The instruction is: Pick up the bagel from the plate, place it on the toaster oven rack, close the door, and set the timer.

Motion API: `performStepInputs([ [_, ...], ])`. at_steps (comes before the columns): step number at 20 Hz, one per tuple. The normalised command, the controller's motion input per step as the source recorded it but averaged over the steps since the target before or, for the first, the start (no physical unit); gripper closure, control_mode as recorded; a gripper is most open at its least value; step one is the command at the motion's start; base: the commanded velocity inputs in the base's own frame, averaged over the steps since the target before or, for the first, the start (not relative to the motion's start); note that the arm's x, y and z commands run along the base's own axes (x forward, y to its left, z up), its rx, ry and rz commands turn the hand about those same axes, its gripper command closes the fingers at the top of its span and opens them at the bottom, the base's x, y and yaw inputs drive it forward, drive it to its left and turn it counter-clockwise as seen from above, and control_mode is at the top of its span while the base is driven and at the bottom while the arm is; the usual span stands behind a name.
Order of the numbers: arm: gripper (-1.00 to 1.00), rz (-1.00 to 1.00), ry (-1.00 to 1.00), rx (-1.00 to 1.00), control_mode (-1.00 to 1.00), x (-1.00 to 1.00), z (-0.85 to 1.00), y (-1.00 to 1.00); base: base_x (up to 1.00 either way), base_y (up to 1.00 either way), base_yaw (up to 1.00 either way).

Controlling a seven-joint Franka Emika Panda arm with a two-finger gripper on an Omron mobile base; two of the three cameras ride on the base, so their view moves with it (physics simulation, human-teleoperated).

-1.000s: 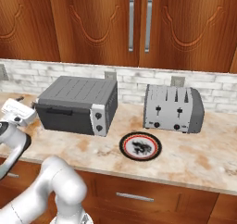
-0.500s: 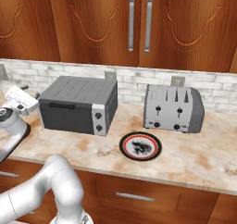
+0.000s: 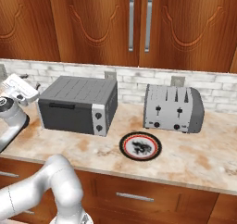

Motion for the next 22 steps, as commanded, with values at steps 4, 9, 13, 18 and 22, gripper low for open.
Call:
performStepInputs([
  [4,-1.00,0.04,0.03,0.01,-1.00,-0.70,0.62,-0.13,0.00,0.00,0.00],
  [9,-1.00,0.08,0.35,-0.07,-1.00,-0.48,0.38,-0.59,0.00,0.00,0.00],
  [13,-1.00,0.10,0.53,-0.13,-1.00,-0.24,0.29,-0.66,0.00,0.00,0.00],
  [18,-1.00,0.08,0.54,-0.14,-1.00,-0.42,0.04,-0.60,0.00,0.00,0.00],
  [22,-1.00,0.04,0.36,-0.11,-1.00,-0.78,0.00,-0.54,0.00,0.00,0.00],
])
